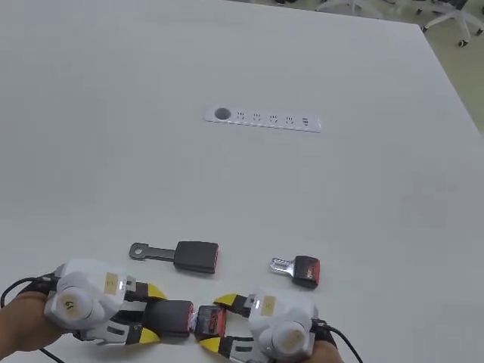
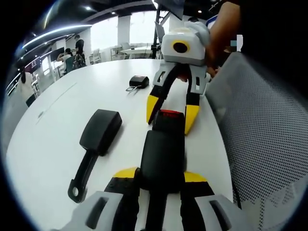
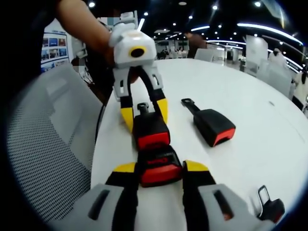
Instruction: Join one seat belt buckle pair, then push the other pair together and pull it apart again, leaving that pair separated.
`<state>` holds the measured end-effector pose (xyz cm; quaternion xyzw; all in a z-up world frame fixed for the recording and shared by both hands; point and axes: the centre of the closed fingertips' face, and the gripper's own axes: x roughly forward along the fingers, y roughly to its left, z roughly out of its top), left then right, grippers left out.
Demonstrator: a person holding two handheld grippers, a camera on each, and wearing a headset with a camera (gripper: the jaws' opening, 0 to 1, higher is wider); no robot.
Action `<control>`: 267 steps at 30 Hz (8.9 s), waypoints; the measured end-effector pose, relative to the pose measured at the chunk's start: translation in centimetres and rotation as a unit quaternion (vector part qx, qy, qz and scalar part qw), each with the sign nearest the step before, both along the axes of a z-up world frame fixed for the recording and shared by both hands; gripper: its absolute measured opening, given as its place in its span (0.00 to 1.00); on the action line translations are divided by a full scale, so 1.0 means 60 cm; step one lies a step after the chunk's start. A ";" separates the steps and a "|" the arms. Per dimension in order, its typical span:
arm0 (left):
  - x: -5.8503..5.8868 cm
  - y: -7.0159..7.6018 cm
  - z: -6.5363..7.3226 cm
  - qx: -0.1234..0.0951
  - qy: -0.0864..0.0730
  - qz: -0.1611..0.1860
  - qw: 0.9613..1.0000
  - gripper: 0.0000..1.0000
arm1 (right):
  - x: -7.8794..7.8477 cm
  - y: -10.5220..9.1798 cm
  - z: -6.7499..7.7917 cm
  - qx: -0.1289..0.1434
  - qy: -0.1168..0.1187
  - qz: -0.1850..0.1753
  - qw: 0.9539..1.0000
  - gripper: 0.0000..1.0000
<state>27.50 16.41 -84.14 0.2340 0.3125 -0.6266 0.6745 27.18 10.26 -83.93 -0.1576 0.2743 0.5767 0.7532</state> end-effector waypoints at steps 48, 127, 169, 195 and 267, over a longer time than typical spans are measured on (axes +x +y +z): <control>0.107 -0.010 0.093 0.012 -0.079 0.063 0.995 0.78 | 0.086 -0.192 0.059 -0.038 -0.032 -0.061 0.997 0.77; 0.166 -0.060 0.009 0.057 -0.019 -0.059 0.996 0.34 | 0.156 -0.239 -0.005 -0.028 -0.001 0.002 1.000 0.36; 0.168 -0.055 -0.001 0.089 -0.027 -0.073 0.993 0.33 | 0.164 -0.067 -0.002 -0.030 0.001 0.028 0.999 0.36; 0.165 -0.058 -0.004 0.100 -0.035 -0.084 0.991 0.33 | 0.167 -0.036 -0.006 -0.072 0.013 0.033 0.997 0.35; 0.167 -0.056 0.000 0.043 -0.014 -0.032 0.998 0.34 | 0.151 -0.170 -0.004 -0.044 0.003 0.014 0.999 0.37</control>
